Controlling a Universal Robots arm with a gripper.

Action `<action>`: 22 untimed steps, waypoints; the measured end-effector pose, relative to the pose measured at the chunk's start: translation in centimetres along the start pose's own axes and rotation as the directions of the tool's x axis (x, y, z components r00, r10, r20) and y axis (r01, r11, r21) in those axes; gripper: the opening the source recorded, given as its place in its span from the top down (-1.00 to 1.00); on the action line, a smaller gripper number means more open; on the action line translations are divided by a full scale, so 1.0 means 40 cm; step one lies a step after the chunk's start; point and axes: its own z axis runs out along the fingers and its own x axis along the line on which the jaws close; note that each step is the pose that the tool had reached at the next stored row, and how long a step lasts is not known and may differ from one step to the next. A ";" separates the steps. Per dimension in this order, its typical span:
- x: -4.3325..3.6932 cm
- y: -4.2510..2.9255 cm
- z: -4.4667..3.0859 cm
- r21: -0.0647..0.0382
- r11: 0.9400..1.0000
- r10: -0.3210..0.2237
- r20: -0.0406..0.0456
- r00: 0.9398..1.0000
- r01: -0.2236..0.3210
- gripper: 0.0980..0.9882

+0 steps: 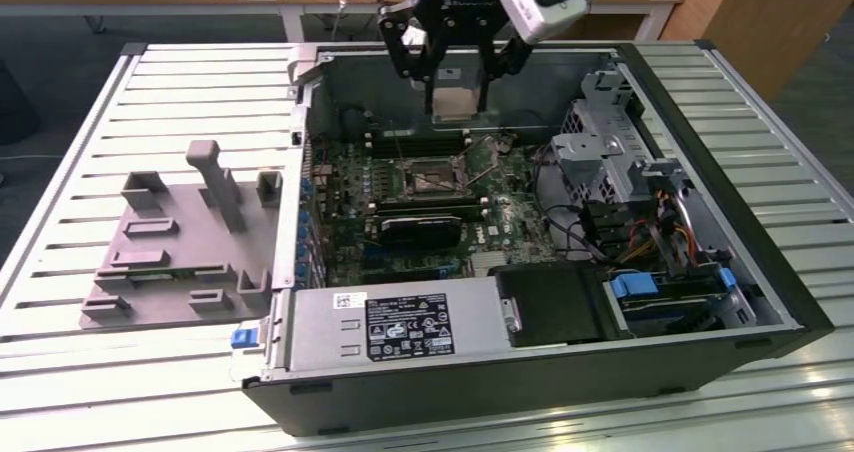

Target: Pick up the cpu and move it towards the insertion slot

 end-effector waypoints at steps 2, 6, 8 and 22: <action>-0.015 0.000 0.000 0.000 1.000 0.000 0.000 1.000 0.000 0.01; -0.037 0.007 0.003 0.000 1.000 0.000 0.000 1.000 0.000 0.01; -0.042 0.014 0.006 0.000 1.000 0.000 0.000 1.000 0.000 0.01; -0.041 0.120 0.034 0.005 1.000 0.002 0.000 1.000 -0.002 0.01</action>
